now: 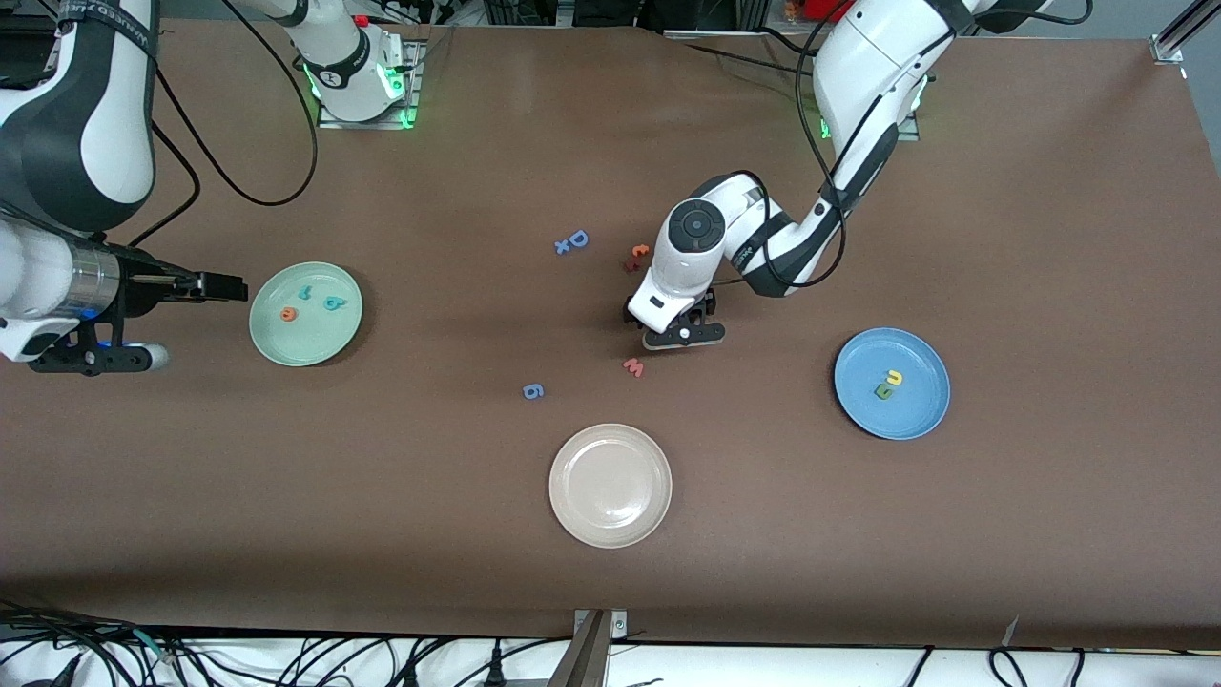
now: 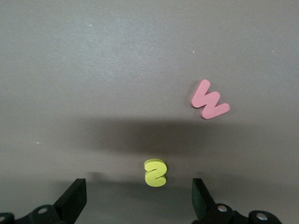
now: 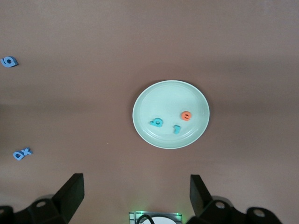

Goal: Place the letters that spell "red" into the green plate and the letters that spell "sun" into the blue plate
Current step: 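Release the l on the green plate while the left gripper reaches the z, then grasp the yellow z with the left gripper while the right gripper retracts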

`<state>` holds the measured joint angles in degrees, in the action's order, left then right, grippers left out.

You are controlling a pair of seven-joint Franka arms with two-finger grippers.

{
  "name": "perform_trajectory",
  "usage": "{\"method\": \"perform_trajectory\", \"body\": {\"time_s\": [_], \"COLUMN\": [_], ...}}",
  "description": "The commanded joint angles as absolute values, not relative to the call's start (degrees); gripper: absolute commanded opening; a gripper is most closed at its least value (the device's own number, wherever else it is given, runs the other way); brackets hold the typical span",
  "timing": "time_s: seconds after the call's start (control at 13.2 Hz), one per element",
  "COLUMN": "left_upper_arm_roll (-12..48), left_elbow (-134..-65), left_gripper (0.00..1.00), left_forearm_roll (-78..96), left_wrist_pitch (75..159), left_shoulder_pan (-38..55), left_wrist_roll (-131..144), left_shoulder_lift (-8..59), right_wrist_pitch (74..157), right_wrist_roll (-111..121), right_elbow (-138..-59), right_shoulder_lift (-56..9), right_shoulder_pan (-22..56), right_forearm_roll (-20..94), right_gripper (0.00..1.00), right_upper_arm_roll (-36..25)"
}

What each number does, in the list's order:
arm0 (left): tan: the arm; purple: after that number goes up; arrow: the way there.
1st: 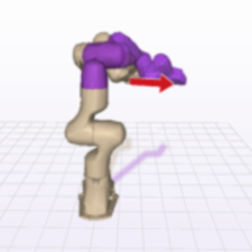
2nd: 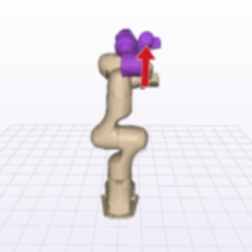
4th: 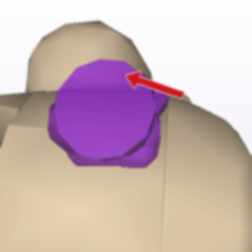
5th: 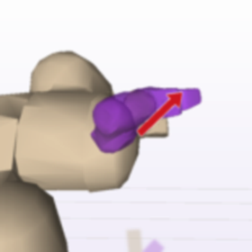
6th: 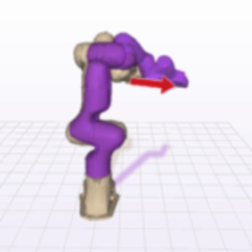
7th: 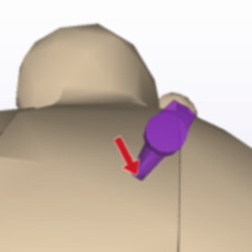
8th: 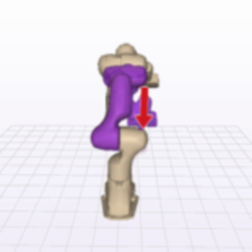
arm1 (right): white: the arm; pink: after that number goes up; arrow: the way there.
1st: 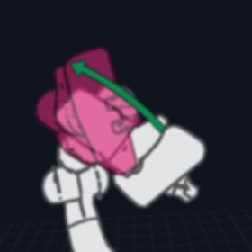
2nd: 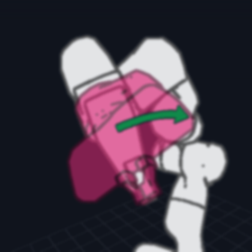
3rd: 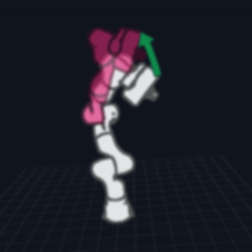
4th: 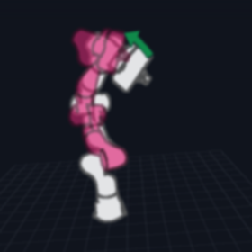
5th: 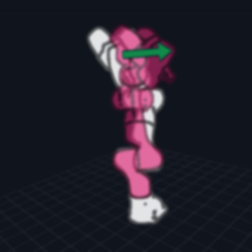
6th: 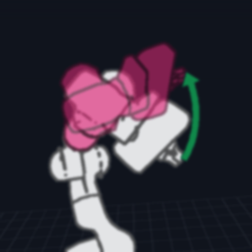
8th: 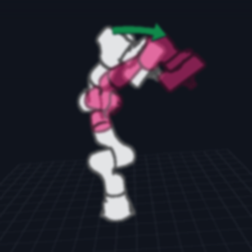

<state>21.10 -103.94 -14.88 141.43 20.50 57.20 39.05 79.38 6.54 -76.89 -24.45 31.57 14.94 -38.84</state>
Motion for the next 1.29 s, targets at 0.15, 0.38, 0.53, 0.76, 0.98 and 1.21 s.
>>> {"method": "perform_trajectory", "body": {"time_s": [0.15, 0.38, 0.53, 0.76, 0.98, 1.21], "left_upper_arm_roll": [20.6, 20.4, 20.4, 20.3, 20.3, 20.3], "left_elbow": [-102.8, -102.0, -101.8, -101.8, -101.2, -100.7], "left_gripper": [0.96, 0.86, 0.75, 0.58, 0.49, 0.37], "left_forearm_roll": [-17.0, -17.0, -17.9, -18.1, -18.1, -18.2], "left_wrist_pitch": [143.3, 143.3, 143.3, 143.3, 143.3, 143.3], "left_shoulder_pan": [21.8, 21.8, 21.8, 21.8, 21.8, 21.9], "left_wrist_roll": [59.4, 59.2, 59.1, 59.0, 58.8, 59.1], "left_shoulder_lift": [40.7, 41.7, 41.9, 41.9, 42.2, 42.7], "right_wrist_pitch": [78.3, 78.4, 78.4, 79.7, 81.6, 84.2], "right_wrist_roll": [6.0, 6.1, 6.1, 5.9, 5.9, 5.8], "right_elbow": [-75.3, -75.1, -73.8, -72.9, -73.7, -77.8], "right_shoulder_lift": [-24.2, -24.2, -24.1, -22.2, -19.4, -16.1], "right_shoulder_pan": [31.9, 30.0, 26.0, 16.0, 5.7, 4.6], "right_forearm_roll": [13.7, 13.8, 13.1, 4.9, 1.5, 0.3], "right_gripper": [1.00, 1.00, 1.00, 1.00, 0.99, 0.99], "right_upper_arm_roll": [-39.2, -38.8, -34.7, -20.2, -8.6, -7.0]}}
